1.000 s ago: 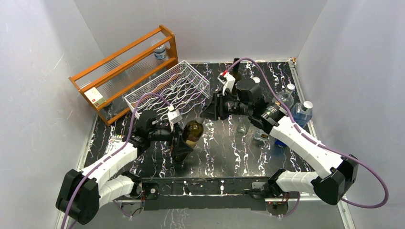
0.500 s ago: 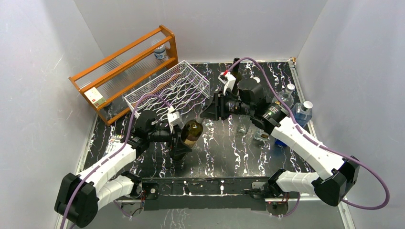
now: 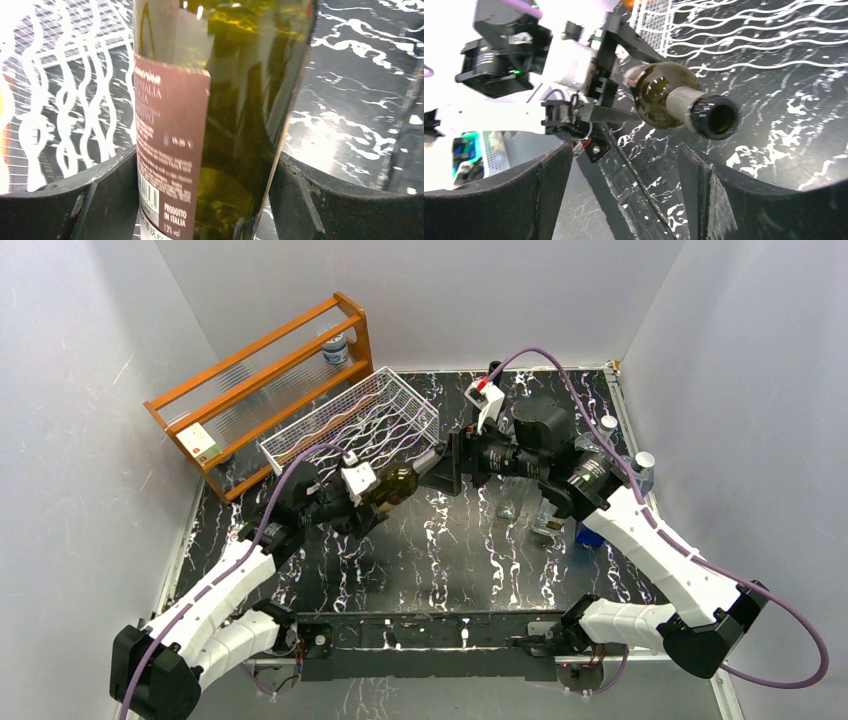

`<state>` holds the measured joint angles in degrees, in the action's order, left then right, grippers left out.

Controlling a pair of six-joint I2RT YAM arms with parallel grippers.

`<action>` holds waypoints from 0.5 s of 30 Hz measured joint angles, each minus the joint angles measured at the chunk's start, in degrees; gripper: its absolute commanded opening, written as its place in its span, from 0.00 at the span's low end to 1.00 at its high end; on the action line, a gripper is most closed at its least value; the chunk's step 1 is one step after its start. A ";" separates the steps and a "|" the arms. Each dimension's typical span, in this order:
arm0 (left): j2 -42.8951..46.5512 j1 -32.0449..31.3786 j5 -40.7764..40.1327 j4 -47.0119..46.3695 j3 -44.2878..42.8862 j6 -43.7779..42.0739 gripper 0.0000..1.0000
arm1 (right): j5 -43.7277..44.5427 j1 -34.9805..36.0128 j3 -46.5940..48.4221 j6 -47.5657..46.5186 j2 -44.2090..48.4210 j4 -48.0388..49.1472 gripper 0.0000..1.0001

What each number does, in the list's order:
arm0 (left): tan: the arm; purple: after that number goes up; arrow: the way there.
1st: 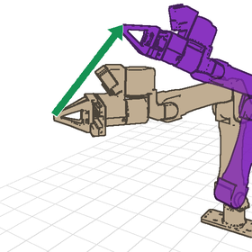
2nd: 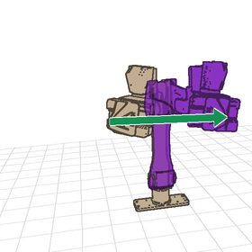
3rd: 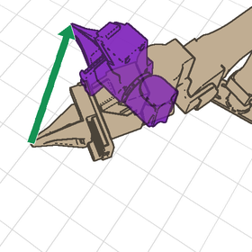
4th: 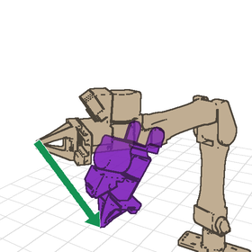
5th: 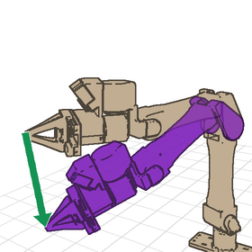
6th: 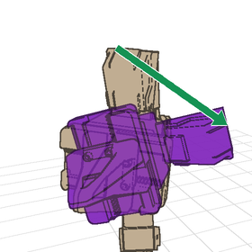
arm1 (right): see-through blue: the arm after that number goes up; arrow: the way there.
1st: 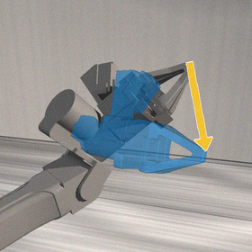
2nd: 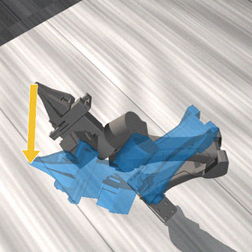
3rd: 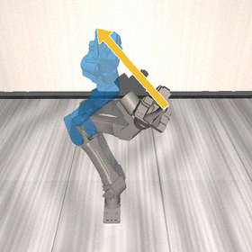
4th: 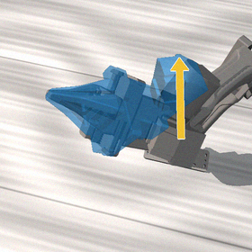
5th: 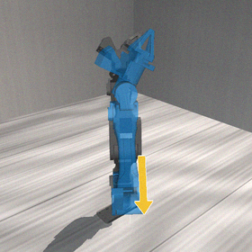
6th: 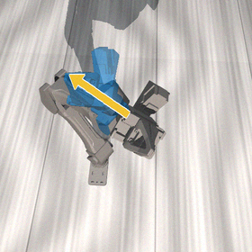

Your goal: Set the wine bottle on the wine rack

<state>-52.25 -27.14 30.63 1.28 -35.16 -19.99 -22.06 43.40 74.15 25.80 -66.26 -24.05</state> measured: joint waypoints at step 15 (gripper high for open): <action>-1.44 0.02 -9.92 -3.08 -4.44 -16.13 0.00 | 14.71 0.02 5.40 -5.75 2.95 -9.44 0.89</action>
<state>-53.69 -27.11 20.71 -1.80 -39.59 -36.12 -7.35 43.42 79.55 20.05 -63.31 -33.50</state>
